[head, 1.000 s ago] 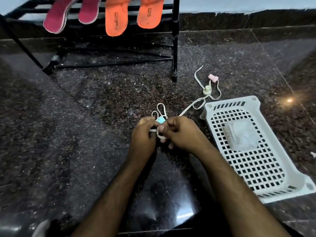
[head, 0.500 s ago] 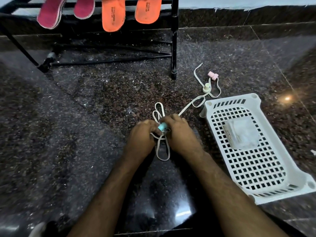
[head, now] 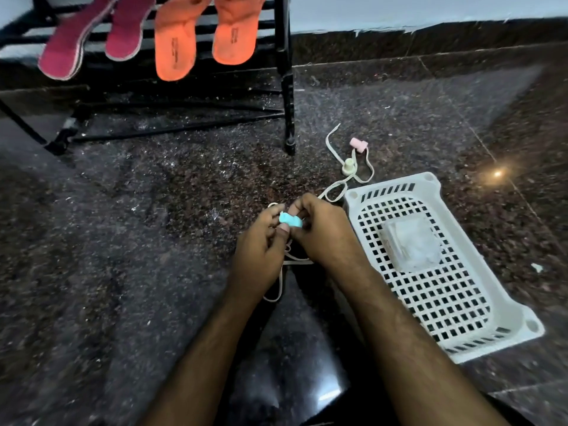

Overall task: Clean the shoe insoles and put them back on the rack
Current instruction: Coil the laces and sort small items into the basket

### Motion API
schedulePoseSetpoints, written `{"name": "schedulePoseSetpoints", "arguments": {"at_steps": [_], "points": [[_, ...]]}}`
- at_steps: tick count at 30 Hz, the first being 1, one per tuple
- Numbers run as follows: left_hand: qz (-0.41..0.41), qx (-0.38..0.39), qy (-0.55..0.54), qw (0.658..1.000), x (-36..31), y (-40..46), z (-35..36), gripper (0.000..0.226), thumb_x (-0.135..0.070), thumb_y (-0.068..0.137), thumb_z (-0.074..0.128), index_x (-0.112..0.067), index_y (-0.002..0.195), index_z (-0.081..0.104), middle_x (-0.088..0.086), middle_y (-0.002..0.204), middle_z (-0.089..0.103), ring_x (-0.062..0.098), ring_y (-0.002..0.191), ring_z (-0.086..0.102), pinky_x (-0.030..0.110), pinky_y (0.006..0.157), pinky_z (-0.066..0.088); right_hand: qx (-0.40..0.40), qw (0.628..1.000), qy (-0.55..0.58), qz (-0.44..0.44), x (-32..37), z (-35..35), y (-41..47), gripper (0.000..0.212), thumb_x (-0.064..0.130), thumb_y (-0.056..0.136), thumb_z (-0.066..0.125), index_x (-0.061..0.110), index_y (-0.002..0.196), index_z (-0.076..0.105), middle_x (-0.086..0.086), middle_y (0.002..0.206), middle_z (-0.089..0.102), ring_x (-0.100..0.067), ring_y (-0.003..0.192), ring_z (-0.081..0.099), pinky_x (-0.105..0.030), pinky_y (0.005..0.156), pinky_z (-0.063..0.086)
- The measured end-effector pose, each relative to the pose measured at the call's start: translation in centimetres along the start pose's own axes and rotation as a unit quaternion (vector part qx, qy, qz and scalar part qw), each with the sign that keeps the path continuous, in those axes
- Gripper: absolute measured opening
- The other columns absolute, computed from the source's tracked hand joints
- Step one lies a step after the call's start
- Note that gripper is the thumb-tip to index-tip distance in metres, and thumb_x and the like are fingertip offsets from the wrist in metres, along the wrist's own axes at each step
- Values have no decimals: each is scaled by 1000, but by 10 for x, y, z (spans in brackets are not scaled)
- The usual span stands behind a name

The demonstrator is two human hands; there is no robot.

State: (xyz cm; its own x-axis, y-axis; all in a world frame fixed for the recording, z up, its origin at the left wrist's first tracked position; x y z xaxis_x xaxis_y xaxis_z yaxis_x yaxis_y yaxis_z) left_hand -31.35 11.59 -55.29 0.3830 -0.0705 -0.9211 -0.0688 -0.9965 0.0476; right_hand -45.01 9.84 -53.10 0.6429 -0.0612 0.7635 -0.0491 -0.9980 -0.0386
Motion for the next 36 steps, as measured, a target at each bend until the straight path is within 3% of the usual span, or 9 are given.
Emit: {"name": "schedulePoseSetpoints", "arguments": {"at_steps": [5, 9, 13, 17, 22, 24, 27, 31, 36], "points": [[-18, -45, -152, 987, -34, 3, 26, 28, -10, 98, 63, -9, 126, 65, 0, 101, 77, 12, 92, 73, 31, 85, 58, -21, 999, 42, 2, 5, -38, -2, 14, 14, 79, 69, 23, 88, 62, 7, 76, 68, -8, 69, 64, -20, 60, 49], [-18, -72, -96, 993, -58, 19, 44, 18, -10, 93, 68, -14, 110, 70, -4, 81, 75, 6, 68, 69, 28, 67, 55, -32, 999, 9, -14, 0, -70, 1, 13, 17, 81, 67, 24, 91, 64, 4, 89, 67, -16, 82, 63, -34, 74, 53], [22, -39, -75, 996, -96, 37, 70, 19, -11, 85, 77, -19, 101, 68, -3, 90, 76, 6, 84, 73, 23, 74, 55, -86, 995, -41, -35, -10, -115, -3, 16, 18, 82, 66, 28, 92, 59, 7, 97, 62, -16, 91, 59, -41, 80, 52], [22, 112, -107, 988, -113, 40, 113, 45, -30, 80, 82, -23, 119, 61, -3, 110, 74, 8, 105, 69, 36, 91, 52, -162, 986, -12, 42, -48, -176, -18, 26, 17, 77, 75, 28, 91, 57, 10, 87, 68, -12, 75, 65, -35, 75, 55], [102, 291, 244, 920, -113, -2, 159, 106, -74, 66, 76, -42, 154, 28, -9, 162, 27, 12, 146, 28, 37, 118, 26, -187, 972, 37, 139, -98, -218, -43, 32, 13, 83, 76, 31, 103, 59, 11, 93, 69, -4, 76, 65, -24, 72, 50], [136, 279, 318, 896, -108, -9, 172, 110, -66, 72, 76, -35, 159, 17, -4, 165, 17, 18, 149, 20, 37, 117, 23, -147, 976, 32, 160, -108, -205, -41, 30, 10, 85, 72, 31, 103, 61, 12, 92, 69, -2, 76, 64, -20, 68, 48], [140, 212, 270, 929, -105, -5, 180, 93, -46, 78, 76, -25, 155, 28, -3, 154, 34, 17, 139, 33, 32, 110, 33, -118, 977, 4, 179, -117, -192, -36, 26, 8, 84, 71, 28, 97, 63, 9, 96, 71, -2, 77, 63, -13, 62, 40], [118, 185, 257, 941, -106, 14, 181, 92, -43, 80, 78, -23, 154, 28, -3, 154, 33, 16, 139, 32, 32, 110, 35, -138, 969, -14, 204, -124, -192, -29, 29, 11, 84, 75, 25, 108, 67, 4, 108, 72, -13, 92, 67, -27, 87, 55], [137, 179, 326, 918, -108, 21, 181, 96, -47, 80, 75, -21, 156, 22, 0, 151, 36, 19, 136, 36, 35, 111, 37, -158, 969, -27, 188, -127, -184, -13, 31, 10, 84, 77, 24, 111, 70, 3, 108, 71, -11, 91, 65, -28, 91, 54]]}}
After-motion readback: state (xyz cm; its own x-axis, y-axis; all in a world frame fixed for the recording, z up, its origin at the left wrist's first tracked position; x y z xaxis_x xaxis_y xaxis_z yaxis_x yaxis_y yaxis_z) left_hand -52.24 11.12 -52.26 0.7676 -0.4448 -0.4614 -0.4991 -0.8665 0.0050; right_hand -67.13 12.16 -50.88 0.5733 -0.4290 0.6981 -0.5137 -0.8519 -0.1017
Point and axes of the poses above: each hand's wrist, its own y-axis towards the middle knuckle, its own z-axis out of the palm, x = y × z, the point moved 7 cm from there along y, towards the middle knuckle
